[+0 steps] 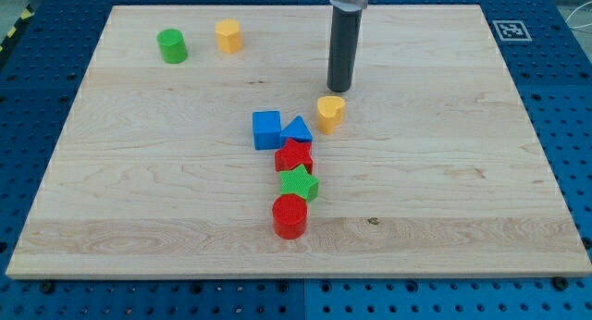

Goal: Push the yellow heart down a bit

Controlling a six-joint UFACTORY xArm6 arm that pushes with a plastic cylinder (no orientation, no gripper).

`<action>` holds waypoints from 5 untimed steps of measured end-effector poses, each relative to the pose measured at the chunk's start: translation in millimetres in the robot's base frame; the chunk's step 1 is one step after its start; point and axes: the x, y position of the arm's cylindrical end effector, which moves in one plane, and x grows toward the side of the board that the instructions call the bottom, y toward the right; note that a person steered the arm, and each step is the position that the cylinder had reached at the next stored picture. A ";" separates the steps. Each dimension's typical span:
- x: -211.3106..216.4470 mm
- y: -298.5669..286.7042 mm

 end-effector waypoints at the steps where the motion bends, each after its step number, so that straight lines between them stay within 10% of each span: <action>1: 9.0 -1.7; 5: 17.9 -21.8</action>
